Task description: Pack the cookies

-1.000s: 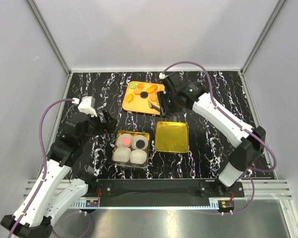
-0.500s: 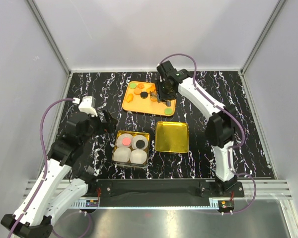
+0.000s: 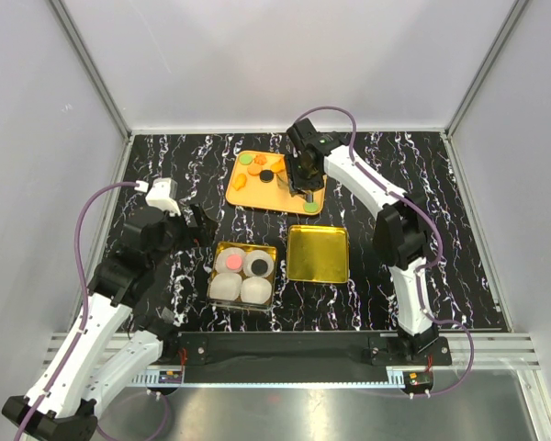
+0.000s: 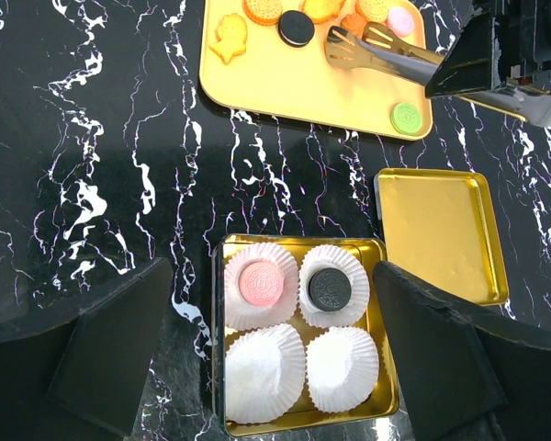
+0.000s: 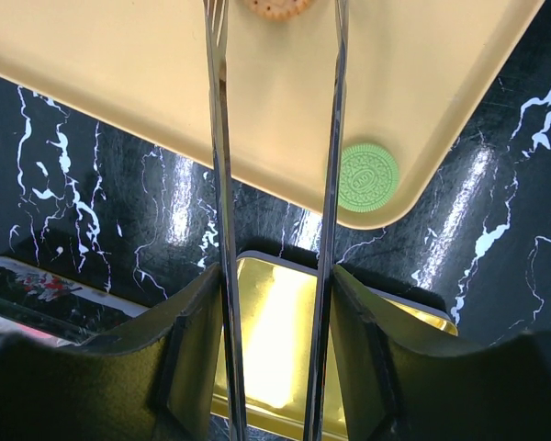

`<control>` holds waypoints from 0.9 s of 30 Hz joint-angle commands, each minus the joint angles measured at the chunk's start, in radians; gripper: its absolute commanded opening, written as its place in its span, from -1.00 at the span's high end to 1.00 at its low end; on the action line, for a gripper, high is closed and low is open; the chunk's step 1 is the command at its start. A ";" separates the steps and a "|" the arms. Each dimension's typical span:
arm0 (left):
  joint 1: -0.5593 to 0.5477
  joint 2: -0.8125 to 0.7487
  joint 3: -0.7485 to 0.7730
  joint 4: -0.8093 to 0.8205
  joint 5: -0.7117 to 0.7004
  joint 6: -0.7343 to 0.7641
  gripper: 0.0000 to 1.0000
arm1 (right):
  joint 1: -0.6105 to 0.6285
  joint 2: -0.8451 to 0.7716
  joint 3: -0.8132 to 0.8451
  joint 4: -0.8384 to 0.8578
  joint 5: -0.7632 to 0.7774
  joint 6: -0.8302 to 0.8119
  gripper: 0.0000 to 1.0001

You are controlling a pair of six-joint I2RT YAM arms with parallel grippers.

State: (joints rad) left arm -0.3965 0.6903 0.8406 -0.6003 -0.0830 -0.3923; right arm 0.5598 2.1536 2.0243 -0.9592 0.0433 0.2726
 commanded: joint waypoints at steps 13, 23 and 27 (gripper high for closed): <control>0.015 0.008 0.006 0.042 0.019 -0.002 -0.98 | -0.017 0.031 0.054 0.020 -0.002 -0.018 0.00; 0.024 0.006 0.005 0.045 0.029 -0.002 -0.98 | -0.015 -0.041 0.053 0.005 0.010 -0.015 0.13; 0.025 0.008 0.003 0.045 0.031 -0.002 -0.98 | -0.015 -0.067 0.065 -0.015 0.015 -0.018 0.13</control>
State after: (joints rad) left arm -0.3782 0.6971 0.8406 -0.6003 -0.0772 -0.3923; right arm 0.5533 2.1841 2.0422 -0.9672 0.0376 0.2653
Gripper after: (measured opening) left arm 0.988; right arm 0.458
